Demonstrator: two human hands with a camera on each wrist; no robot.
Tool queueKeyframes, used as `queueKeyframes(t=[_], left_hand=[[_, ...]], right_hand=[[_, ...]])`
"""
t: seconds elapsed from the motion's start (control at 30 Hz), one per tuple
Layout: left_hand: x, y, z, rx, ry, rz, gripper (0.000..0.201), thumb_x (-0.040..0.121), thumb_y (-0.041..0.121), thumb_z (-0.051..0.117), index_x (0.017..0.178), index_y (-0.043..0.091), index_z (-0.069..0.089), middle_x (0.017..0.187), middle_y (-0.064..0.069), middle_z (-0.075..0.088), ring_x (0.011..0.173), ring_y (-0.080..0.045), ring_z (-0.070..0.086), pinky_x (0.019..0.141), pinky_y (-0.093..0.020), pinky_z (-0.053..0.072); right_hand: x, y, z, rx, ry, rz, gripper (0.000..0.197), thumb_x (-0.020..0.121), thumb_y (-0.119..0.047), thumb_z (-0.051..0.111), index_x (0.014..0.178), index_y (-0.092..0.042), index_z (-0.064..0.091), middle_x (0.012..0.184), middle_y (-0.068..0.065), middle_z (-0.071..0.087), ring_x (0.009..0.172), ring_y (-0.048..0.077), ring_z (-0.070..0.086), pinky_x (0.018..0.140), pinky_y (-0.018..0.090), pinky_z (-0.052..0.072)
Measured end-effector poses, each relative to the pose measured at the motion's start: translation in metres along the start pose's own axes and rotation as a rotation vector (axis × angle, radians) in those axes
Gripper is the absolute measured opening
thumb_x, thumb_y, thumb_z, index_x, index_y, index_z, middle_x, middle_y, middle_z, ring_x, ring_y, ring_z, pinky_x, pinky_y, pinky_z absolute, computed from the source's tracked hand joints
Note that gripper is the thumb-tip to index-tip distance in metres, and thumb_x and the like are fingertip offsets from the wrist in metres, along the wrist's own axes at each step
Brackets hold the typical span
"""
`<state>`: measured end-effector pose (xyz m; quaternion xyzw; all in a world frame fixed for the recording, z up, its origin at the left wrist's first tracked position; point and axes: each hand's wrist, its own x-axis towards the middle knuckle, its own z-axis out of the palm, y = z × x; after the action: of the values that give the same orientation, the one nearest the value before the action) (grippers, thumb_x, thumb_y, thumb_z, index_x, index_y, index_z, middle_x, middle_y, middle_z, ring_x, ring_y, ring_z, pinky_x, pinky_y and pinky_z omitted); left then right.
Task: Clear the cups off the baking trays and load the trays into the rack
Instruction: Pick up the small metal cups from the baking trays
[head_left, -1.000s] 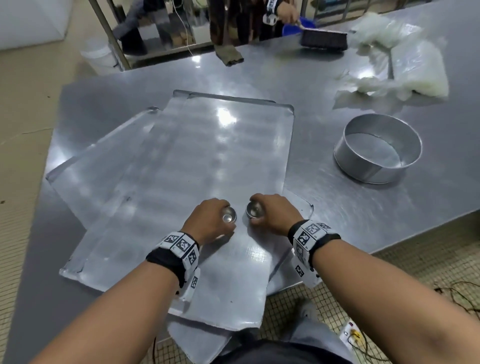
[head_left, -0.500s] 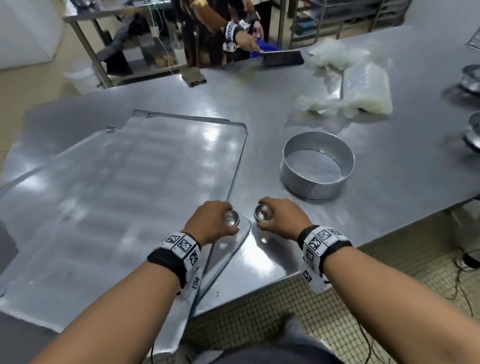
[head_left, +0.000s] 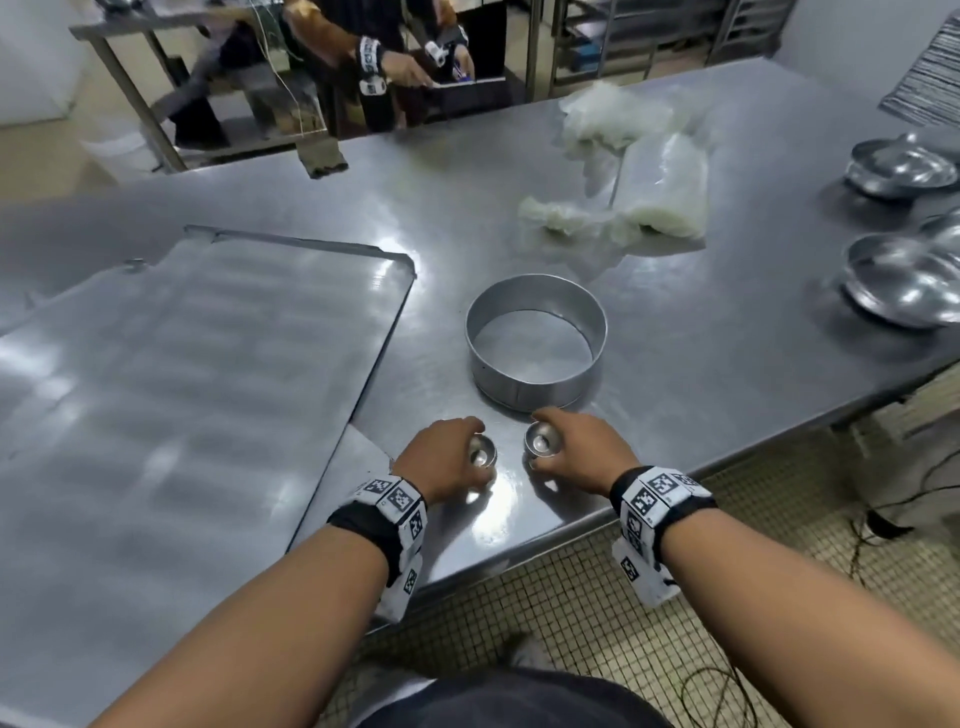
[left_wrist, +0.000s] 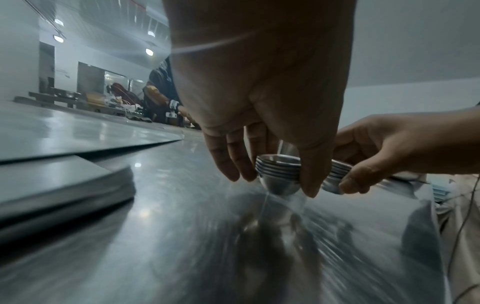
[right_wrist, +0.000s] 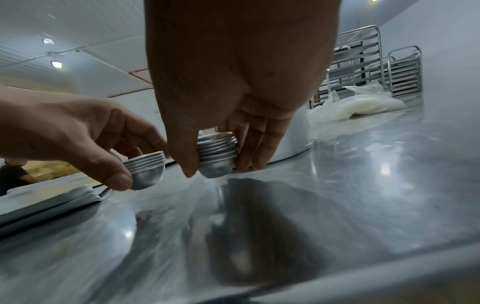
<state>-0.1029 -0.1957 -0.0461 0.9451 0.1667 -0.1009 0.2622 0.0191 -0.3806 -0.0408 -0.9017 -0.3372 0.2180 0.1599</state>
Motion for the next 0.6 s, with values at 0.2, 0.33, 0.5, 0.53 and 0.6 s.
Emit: queueKeyframes(t=[0.2, 0.33, 0.5, 0.53, 0.6], left_hand=[[0.015, 0.017, 0.021, 0.005, -0.026, 0.024, 0.039, 0.08, 0.036, 0.078, 0.113, 0.023, 0.063, 0.109, 0.002, 0.068, 0.1, -0.02, 0.063, 0.082, -0.03, 0.048], [0.017, 0.025, 0.033, -0.006, -0.009, 0.029, 0.042, 0.082, 0.038, 0.076, 0.119, 0.023, 0.06, 0.112, 0.001, 0.061, 0.1, -0.02, 0.06, 0.081, -0.027, 0.043], [0.018, 0.031, 0.042, -0.041, 0.02, 0.027, 0.051, 0.083, 0.037, 0.074, 0.128, 0.021, 0.056, 0.116, -0.001, 0.056, 0.104, -0.021, 0.058, 0.081, -0.025, 0.037], [0.018, 0.032, 0.043, -0.047, 0.014, 0.023, 0.056, 0.083, 0.037, 0.074, 0.132, 0.02, 0.054, 0.121, -0.002, 0.056, 0.108, -0.022, 0.058, 0.083, -0.025, 0.037], [0.018, 0.033, 0.044, -0.066, 0.001, 0.007, 0.068, 0.081, 0.039, 0.077, 0.139, 0.019, 0.049, 0.13, -0.002, 0.054, 0.115, -0.023, 0.057, 0.087, -0.025, 0.038]], right_hand=[[0.004, 0.027, 0.0, -0.006, -0.032, 0.022, 0.058, 0.076, -0.04, 0.079, 0.13, -0.032, 0.058, 0.122, 0.001, 0.069, 0.109, 0.025, 0.063, 0.089, 0.035, 0.051], [0.007, 0.036, 0.0, 0.006, -0.035, 0.019, 0.06, 0.077, -0.037, 0.078, 0.133, -0.033, 0.057, 0.126, 0.0, 0.069, 0.113, 0.026, 0.063, 0.091, 0.036, 0.051], [0.011, 0.04, 0.001, 0.019, -0.028, 0.002, 0.058, 0.079, -0.037, 0.078, 0.133, -0.033, 0.057, 0.127, 0.0, 0.068, 0.113, 0.025, 0.063, 0.09, 0.036, 0.051], [0.011, 0.041, 0.001, 0.018, -0.027, -0.002, 0.06, 0.079, -0.037, 0.077, 0.134, -0.033, 0.056, 0.13, 0.0, 0.067, 0.115, 0.025, 0.062, 0.092, 0.037, 0.05], [0.011, 0.042, 0.002, 0.021, -0.027, -0.004, 0.068, 0.078, -0.039, 0.077, 0.141, -0.034, 0.051, 0.135, 0.0, 0.064, 0.121, 0.025, 0.06, 0.097, 0.038, 0.049]])
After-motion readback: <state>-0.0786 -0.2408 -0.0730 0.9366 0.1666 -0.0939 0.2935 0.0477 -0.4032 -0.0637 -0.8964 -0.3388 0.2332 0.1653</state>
